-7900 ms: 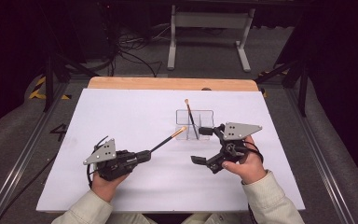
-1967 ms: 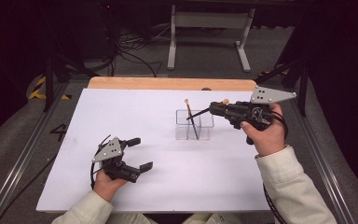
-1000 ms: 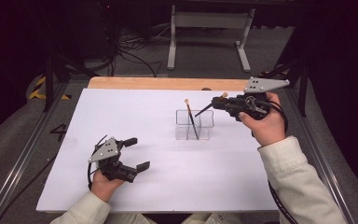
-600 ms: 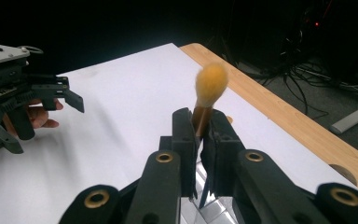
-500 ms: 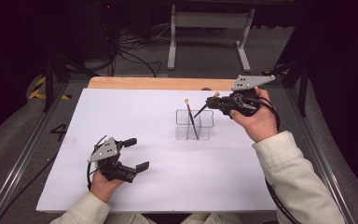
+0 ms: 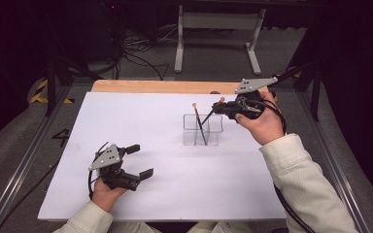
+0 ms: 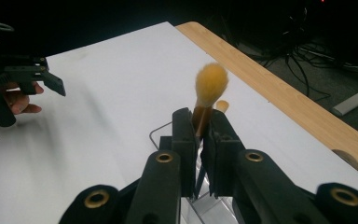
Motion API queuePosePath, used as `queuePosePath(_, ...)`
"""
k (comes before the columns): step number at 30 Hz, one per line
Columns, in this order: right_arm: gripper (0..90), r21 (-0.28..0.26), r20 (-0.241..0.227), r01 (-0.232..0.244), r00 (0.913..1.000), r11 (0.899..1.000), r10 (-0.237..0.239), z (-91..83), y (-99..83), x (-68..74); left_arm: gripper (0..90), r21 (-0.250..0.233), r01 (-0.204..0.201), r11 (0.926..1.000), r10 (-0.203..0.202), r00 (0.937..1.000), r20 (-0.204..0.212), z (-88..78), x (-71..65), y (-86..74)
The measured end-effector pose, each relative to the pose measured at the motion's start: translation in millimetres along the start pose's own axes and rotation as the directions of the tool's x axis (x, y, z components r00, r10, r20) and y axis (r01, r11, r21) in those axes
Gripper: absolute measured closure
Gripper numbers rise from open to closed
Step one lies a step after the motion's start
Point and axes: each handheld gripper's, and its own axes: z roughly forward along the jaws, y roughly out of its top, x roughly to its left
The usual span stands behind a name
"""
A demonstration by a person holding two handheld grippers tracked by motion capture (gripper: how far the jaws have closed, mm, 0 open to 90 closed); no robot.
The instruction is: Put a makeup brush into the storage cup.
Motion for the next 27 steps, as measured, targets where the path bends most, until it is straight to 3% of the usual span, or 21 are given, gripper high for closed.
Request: queuePosePath(27,84.1,0.081,-0.014,-0.032,0.9994,0.996,0.033,31.3,-17.1,-7.8,0.8,0.004,0.004,1.0000,-0.004,0.9999,0.013,1.8,1.0,0.4)
